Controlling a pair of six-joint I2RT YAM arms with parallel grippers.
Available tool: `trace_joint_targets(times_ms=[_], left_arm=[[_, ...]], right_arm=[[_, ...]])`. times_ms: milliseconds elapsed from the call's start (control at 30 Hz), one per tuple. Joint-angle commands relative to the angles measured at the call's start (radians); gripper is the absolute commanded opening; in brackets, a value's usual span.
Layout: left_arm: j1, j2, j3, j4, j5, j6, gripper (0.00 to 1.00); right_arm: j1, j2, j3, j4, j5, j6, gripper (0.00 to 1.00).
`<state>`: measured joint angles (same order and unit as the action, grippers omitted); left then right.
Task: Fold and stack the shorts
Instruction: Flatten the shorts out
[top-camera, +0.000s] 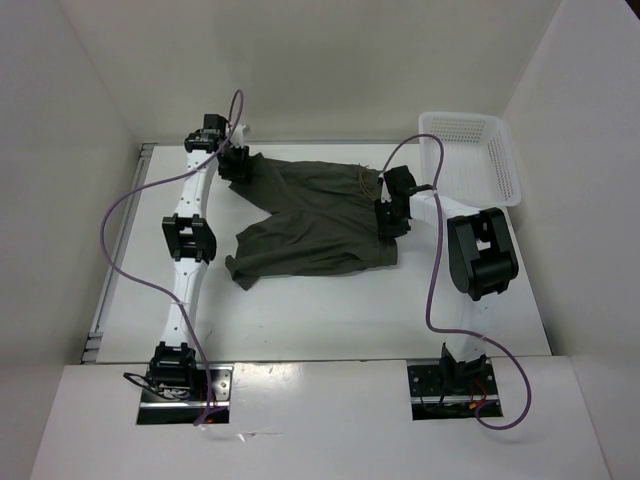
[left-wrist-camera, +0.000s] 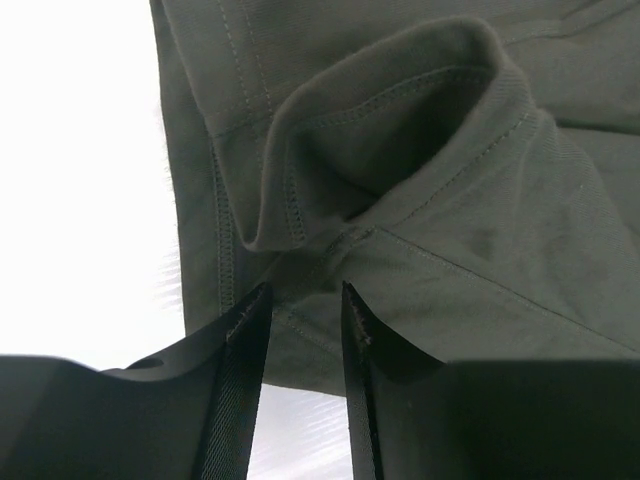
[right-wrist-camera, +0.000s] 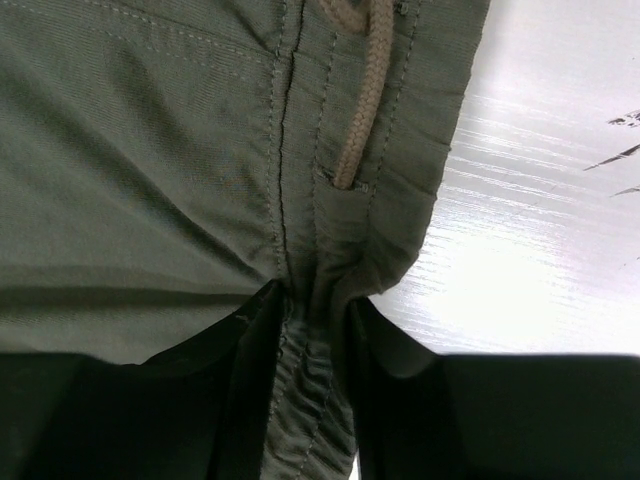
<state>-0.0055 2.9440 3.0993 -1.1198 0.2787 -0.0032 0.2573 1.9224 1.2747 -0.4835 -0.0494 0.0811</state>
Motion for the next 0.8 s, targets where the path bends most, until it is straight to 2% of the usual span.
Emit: trace_joint_targets(times_ms=[0,67,133,167,267,300,367,400,433,500,567,767], left_arm=[[-0.001,0.023,0.038,-0.047,-0.027,0.003,0.41],[-0.001,-0.029,0.038,-0.063,0.011,0.003,0.44],[-0.001,-0.083,0.038,-0.092,0.065,0.003,0.54],[0.010,-0.145,0.038,-0.104,0.077,0.003,0.64],[0.021,-0.311,-0.028,-0.167,0.144,0.003,0.72],[0.021,-0.366,-0.183,-0.178,0.164,0.003,0.75],[0.021,-0.563,-0.452,-0.169,0.186,0.003,0.75],[0.021,-0.638,-0.628,-0.106,0.175,0.003,0.76],[-0.010,-0.790,-1.005,-0.047,0.102,0.003,0.76],[-0.037,-0.941,-1.299,0.105,0.044,0.003,0.76],[-0.060,-0.959,-1.474,0.181,0.019,0.003,0.78],[-0.082,-0.950,-1.541,0.351,0.028,0.003,0.80]], right_arm=[[0.014,-0.043,-0.003,-0.026,-0.012,-0.023,0.40],[0.014,-0.055,0.006,-0.026,-0.003,-0.041,0.45],[0.014,-0.095,0.006,-0.036,0.012,-0.063,0.50],[0.014,-0.112,0.006,-0.036,0.034,-0.075,0.53],[0.014,-0.192,0.006,-0.082,0.037,-0.098,0.67],[0.014,-0.229,0.006,-0.098,0.026,-0.098,0.69],[0.014,-0.256,-0.023,-0.141,-0.018,-0.098,0.70],[0.014,-0.275,-0.037,-0.151,-0.039,-0.098,0.70],[0.004,-0.275,-0.070,-0.164,-0.058,-0.098,0.71],[0.003,-0.275,-0.101,-0.173,-0.117,-0.089,0.73],[0.003,-0.287,-0.139,-0.182,-0.154,-0.078,0.75],[-0.006,-0.284,-0.179,-0.171,-0.181,-0.037,0.77]])
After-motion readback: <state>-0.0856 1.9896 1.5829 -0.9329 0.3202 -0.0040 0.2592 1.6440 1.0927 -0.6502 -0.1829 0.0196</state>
